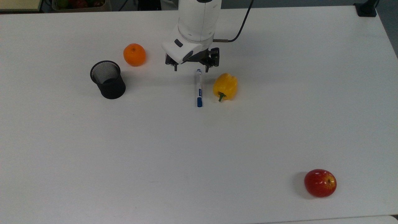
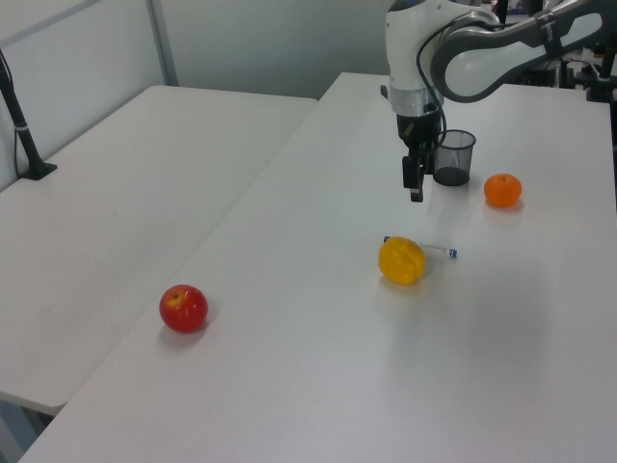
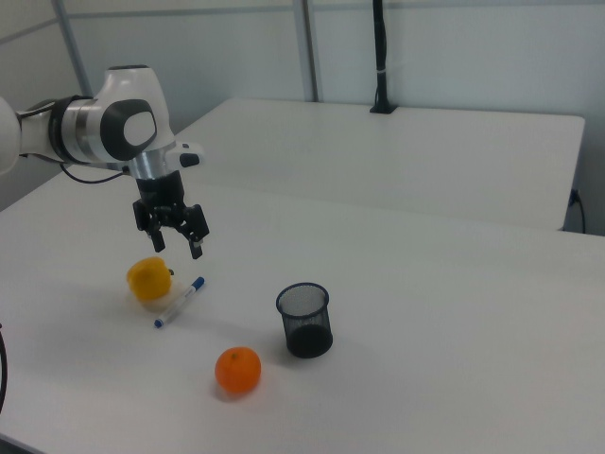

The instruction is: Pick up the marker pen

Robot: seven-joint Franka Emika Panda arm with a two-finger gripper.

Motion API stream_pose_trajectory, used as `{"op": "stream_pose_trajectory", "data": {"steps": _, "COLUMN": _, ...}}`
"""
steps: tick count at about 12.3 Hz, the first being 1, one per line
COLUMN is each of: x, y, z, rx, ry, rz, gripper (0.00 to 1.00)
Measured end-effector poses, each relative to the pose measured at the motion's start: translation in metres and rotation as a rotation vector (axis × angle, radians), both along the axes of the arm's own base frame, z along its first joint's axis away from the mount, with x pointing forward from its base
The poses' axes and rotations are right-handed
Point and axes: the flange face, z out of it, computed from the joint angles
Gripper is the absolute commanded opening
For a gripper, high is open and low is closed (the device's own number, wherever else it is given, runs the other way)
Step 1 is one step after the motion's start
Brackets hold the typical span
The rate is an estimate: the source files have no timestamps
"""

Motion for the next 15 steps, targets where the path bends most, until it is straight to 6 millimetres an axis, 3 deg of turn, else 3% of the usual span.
{"op": "stream_pose_trajectory", "data": {"steps": 2, "x": 0.001, "y": 0.000, "z": 0.009, "rx": 0.004, "ry": -0.016, "rz": 0.000, "gripper": 1.00}}
{"op": "stream_pose_trajectory", "data": {"steps": 3, "x": 0.000, "y": 0.000, "z": 0.024, "rx": 0.010, "ry": -0.040, "rz": 0.000, "gripper": 1.00}}
{"op": "stream_pose_trajectory", "data": {"steps": 7, "x": -0.026, "y": -0.018, "z": 0.114, "rx": 0.033, "ry": -0.127, "rz": -0.021, "gripper": 1.00}}
{"op": "stream_pose_trajectory", "data": {"steps": 10, "x": -0.051, "y": -0.040, "z": 0.157, "rx": 0.035, "ry": -0.122, "rz": -0.020, "gripper": 1.00}}
{"op": "stream_pose_trajectory", "data": {"steps": 12, "x": -0.061, "y": -0.058, "z": 0.168, "rx": 0.035, "ry": -0.097, "rz": 0.027, "gripper": 1.00}}
{"op": "stream_pose_trajectory", "data": {"steps": 15, "x": -0.059, "y": -0.088, "z": 0.168, "rx": 0.034, "ry": -0.083, "rz": 0.047, "gripper": 1.00}}
